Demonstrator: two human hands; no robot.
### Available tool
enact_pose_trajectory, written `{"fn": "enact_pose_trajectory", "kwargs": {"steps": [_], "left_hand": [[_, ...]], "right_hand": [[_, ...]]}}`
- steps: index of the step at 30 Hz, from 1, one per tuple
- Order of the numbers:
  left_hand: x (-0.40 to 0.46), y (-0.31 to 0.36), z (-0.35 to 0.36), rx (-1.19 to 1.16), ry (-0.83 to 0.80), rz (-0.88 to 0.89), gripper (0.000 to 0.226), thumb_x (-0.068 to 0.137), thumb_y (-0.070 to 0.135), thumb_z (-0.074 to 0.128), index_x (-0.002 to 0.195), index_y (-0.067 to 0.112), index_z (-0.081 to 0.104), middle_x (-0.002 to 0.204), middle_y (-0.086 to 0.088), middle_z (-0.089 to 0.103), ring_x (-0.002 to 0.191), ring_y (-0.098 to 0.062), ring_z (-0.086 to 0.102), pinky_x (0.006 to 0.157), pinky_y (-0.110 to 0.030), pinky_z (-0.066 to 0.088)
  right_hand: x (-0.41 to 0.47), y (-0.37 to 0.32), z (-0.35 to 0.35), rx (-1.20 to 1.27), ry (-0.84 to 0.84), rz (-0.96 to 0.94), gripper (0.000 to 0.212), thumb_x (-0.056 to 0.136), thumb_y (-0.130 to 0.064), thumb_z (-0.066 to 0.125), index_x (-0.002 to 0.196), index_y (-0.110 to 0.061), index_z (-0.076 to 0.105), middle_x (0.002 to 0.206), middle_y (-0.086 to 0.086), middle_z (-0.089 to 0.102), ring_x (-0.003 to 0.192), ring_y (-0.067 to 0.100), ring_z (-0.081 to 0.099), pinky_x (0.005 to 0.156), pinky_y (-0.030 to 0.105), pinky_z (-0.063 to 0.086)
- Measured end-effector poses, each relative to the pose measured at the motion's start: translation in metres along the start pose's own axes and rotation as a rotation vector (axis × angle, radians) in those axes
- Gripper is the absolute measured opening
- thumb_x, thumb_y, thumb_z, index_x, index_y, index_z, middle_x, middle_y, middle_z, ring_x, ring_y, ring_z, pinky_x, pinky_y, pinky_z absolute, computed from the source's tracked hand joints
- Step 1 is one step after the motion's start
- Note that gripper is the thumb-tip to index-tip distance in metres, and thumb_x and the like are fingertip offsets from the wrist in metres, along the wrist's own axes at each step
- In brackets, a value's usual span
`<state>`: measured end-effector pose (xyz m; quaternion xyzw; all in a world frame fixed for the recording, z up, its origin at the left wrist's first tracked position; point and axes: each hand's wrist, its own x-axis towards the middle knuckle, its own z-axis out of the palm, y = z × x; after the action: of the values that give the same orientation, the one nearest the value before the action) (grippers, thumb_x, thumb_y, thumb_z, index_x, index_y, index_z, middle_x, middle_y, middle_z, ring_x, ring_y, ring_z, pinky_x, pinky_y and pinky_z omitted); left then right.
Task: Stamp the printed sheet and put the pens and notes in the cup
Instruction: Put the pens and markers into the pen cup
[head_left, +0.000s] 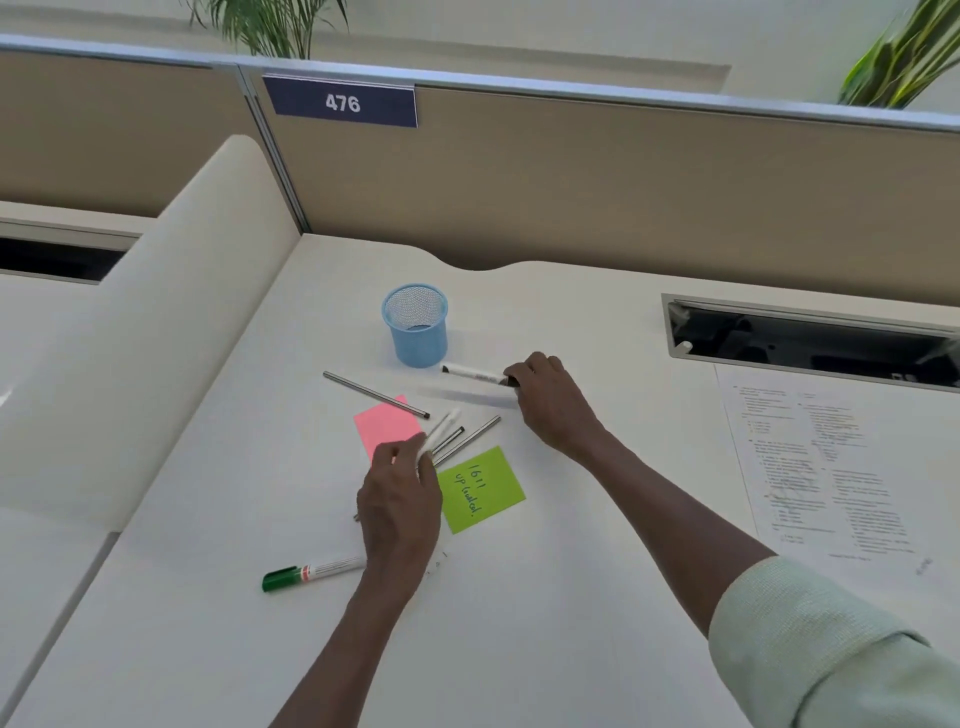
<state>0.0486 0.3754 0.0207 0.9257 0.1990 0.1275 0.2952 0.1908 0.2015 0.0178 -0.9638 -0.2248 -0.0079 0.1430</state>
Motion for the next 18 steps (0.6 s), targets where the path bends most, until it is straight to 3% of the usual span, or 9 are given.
{"fn": "enact_pose_trajectory", "kwargs": {"steps": [5,9,13,18], "left_hand": [[0.051,0.015,-0.029,-0.164,0.160,0.083,0.023,0.089,0.010,0.063,0.111,0.006,0.069,0.100,-0.016,0.069,0.085,-0.035,0.065,0.078,-0.043,0.052],[0.099,0.032,-0.048,-0.123,0.269,0.142,0.022,0.086,0.003,0.057,0.105,0.003,0.069,0.092,-0.018,0.070,0.084,-0.035,0.062,0.076,-0.040,0.046],[0.138,0.045,-0.052,-0.046,0.216,0.150,0.022,0.086,0.008,0.055,0.101,0.003,0.070,0.091,-0.019,0.071,0.084,-0.035,0.064,0.076,-0.041,0.048],[0.165,0.053,-0.045,0.057,0.027,0.148,0.027,0.087,0.010,0.057,0.110,0.002,0.067,0.098,-0.018,0.072,0.091,-0.034,0.066,0.085,-0.042,0.054]], "right_hand": [[0.023,-0.021,-0.039,0.140,0.135,-0.013,0.028,0.099,-0.007,0.045,0.122,-0.007,0.060,0.110,0.016,0.052,0.100,0.032,0.049,0.078,0.048,0.051],[0.046,-0.042,-0.058,0.098,0.199,-0.022,0.028,0.097,-0.001,0.043,0.118,-0.004,0.062,0.109,0.014,0.050,0.098,0.030,0.047,0.076,0.046,0.051],[0.063,-0.059,-0.063,0.047,0.194,-0.013,0.027,0.092,0.005,0.039,0.106,0.002,0.062,0.108,0.014,0.047,0.098,0.029,0.043,0.074,0.047,0.052],[0.074,-0.073,-0.061,0.138,0.198,0.004,0.018,0.091,0.005,0.042,0.102,0.004,0.056,0.107,0.014,0.047,0.101,0.029,0.046,0.079,0.045,0.052]]}}
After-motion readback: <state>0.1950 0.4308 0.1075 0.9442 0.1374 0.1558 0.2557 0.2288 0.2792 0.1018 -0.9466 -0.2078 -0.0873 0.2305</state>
